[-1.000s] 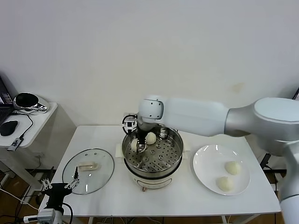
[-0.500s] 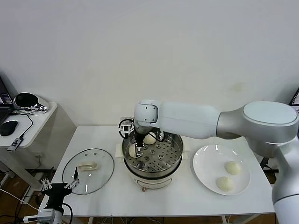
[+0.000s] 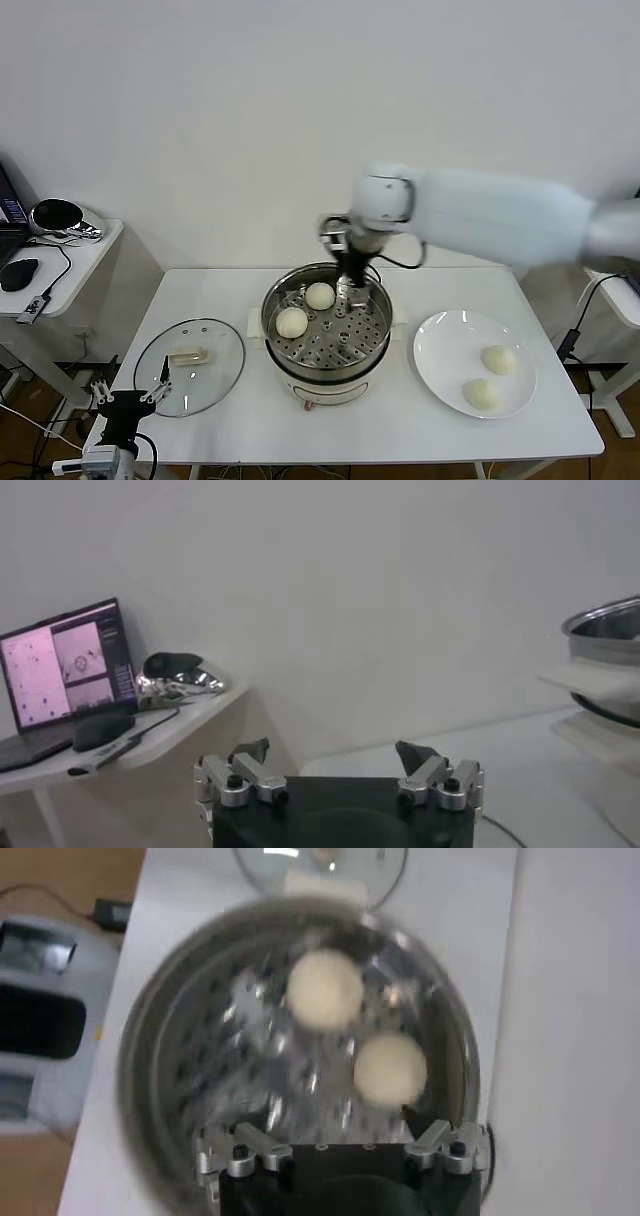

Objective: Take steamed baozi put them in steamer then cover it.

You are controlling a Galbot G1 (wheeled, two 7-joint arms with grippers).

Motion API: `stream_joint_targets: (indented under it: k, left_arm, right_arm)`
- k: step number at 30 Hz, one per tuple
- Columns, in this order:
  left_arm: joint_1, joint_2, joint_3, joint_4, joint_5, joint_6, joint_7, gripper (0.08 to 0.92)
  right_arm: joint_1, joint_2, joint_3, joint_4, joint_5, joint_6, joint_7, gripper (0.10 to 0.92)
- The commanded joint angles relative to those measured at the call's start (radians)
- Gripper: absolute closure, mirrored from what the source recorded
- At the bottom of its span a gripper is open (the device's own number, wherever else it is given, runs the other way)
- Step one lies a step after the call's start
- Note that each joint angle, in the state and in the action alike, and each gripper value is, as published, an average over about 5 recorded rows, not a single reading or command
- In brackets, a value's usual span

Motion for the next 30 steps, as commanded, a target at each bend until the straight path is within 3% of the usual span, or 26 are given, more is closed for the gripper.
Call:
stream_joint_targets:
  k: [1,7,13,20,30]
  left_arm:
    - [0.001,0.002,-0.001,0.001,0.003,0.0,0.0,0.177]
    - [0.002,-0.001,0.0,0.01,0.011,-0.001,0.0,0.177]
    - [0.004,-0.006,0.003,0.014,0.022,-0.002,-0.001,0.177]
    - [0.016,-0.014,0.001,0.01,0.032,-0.002,-0.002,0.177]
    - [0.022,-0.022,0.001,0.008,0.042,-0.002,-0.002,0.177]
  right_arm:
    - [0.04,-0.361,-0.017,0.153,-0.184,0.151,-0.139,0.203]
    - [-0.092,-0.515,0.051,0.154,-0.352,0.252,-0.157,0.203]
    - [-0.463,-0.598,0.314,0.144,-0.467,0.286,-0.109,0.203]
    - [-0.8,-0.6,0.557,0.107,-0.548,0.29,-0.072,0.203]
    - [-0.987,-0.524,0.7,0.044,-0.585,0.283,-0.042,0.203]
